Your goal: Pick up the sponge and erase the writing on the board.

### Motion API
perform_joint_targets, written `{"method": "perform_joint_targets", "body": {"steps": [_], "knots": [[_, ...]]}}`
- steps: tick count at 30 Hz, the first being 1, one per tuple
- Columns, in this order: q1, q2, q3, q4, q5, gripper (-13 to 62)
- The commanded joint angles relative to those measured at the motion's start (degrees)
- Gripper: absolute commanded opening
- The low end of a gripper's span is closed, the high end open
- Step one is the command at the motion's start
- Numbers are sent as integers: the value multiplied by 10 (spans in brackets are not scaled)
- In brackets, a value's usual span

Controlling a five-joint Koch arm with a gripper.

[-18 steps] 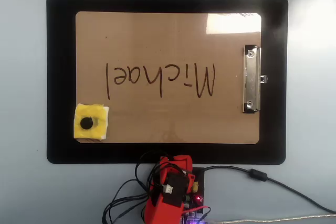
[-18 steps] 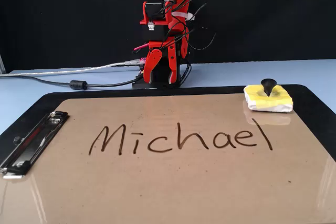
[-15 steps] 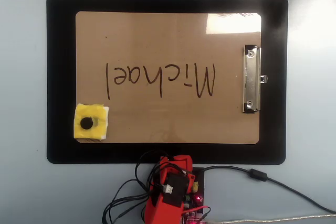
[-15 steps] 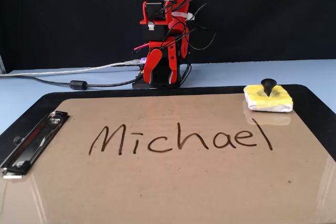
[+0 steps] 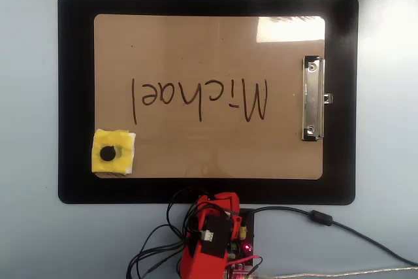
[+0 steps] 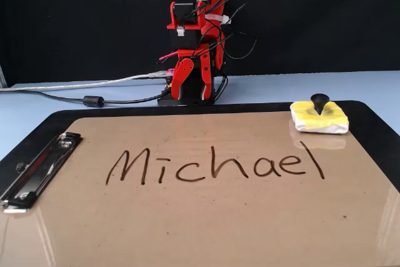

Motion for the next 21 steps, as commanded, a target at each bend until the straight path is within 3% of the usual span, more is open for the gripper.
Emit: {"method": "perform_joint_targets", "body": {"steps": [1, 7, 13, 21], "knots": [[-52, 26, -65, 3, -11, 338], [-294, 13, -237, -69, -168, 339], [-674, -52, -235, -389, -379, 338], [-748, -184, -193, -616, -269, 336]]}}
